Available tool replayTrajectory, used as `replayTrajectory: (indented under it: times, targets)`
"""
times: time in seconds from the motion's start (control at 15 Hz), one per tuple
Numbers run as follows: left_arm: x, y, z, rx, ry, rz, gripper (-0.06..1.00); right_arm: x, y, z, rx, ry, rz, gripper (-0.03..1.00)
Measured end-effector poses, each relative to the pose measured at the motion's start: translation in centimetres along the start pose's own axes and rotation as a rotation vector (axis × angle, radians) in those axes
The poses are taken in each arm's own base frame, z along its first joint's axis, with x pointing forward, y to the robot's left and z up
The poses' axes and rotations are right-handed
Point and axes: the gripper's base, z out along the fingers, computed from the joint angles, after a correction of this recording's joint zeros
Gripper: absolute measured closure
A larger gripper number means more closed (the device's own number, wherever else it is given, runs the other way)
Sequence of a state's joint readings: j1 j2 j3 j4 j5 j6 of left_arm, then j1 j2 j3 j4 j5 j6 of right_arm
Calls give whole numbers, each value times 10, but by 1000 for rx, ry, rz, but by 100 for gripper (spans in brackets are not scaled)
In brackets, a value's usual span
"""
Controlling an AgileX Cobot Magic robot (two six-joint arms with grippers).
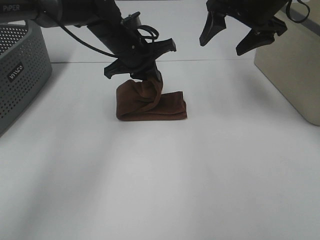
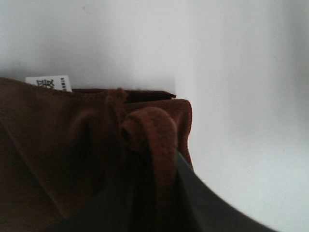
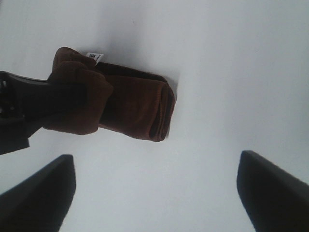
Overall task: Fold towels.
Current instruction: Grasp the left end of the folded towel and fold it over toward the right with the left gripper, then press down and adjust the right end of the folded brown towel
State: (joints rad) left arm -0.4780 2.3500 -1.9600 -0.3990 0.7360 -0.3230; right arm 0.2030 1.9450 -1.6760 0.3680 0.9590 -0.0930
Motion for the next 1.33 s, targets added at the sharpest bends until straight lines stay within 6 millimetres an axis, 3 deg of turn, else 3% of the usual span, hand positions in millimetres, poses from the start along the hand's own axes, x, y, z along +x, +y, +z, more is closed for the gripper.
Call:
replayTrajectory:
  times: [0.07,0.27,0.33,0.53,0.6,0.67,0.87,1.13,1.33]
  targets:
    - [2,-4,2,11,-10,-3,71,0,0,0,0,2,3,12]
    - [2,-15,2,87,-34,-66,29,1,0,-1,-1,4,7,12]
    - [2,-19,2,120,-35,-101,24,1,0,-1,-1,4,9,12]
    - [-17,-18,-18,148,-86,-52,20,0,2,-1,-19,3,25,12]
    - [-41,-5,-51,122,-168,32,20,-1,10,2,-112,-6,59,12]
    - [-51,3,-68,106,-199,58,20,-3,14,7,-188,-8,65,12]
    - [-70,37,-90,43,-216,49,20,-8,27,30,-426,-6,74,12]
    - [-81,63,-99,2,-217,20,20,1,58,93,-615,60,49,12]
    - [-81,65,-100,-2,-215,18,20,12,59,141,-631,126,104,12]
